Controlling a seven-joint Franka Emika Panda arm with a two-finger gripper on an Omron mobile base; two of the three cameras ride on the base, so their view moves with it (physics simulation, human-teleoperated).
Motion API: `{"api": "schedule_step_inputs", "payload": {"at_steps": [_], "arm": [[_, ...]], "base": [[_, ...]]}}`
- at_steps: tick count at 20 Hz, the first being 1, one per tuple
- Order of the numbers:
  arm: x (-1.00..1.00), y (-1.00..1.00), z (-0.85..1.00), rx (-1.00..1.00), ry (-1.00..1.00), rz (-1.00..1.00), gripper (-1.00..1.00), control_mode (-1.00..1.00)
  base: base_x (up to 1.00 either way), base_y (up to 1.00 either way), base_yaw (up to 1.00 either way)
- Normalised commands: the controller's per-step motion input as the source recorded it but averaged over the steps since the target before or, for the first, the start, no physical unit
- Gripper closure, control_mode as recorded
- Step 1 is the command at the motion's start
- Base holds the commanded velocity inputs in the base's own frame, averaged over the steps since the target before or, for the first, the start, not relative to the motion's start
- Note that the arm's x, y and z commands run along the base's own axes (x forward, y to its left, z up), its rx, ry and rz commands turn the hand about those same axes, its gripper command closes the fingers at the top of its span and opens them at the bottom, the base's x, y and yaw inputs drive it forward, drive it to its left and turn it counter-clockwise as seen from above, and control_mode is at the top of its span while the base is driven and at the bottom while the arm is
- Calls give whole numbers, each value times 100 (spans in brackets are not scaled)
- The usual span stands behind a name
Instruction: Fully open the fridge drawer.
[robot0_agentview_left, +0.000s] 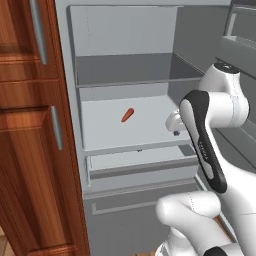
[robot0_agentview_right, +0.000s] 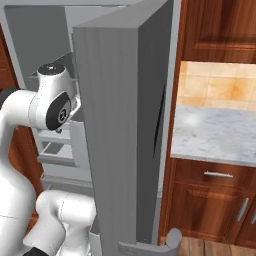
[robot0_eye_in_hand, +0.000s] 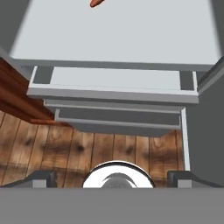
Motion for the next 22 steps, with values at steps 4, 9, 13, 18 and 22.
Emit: {"api": "schedule_step_inputs", "payload": {"at_steps": [4,9,13,18,22], "arm": [[0,0,0,0,0,0,-100,100],[0,0,0,0,0,0,-100,-100],[0,0,0,0,0,0,-100,-100],[0,0,0,0,0,0,-100,-100],[0,4,-9,0,0,0,-100,-100]], "base": [[-38,0,0],[-16,0,0],[0,0,0],[0,0,0],[0,0,0]]}}
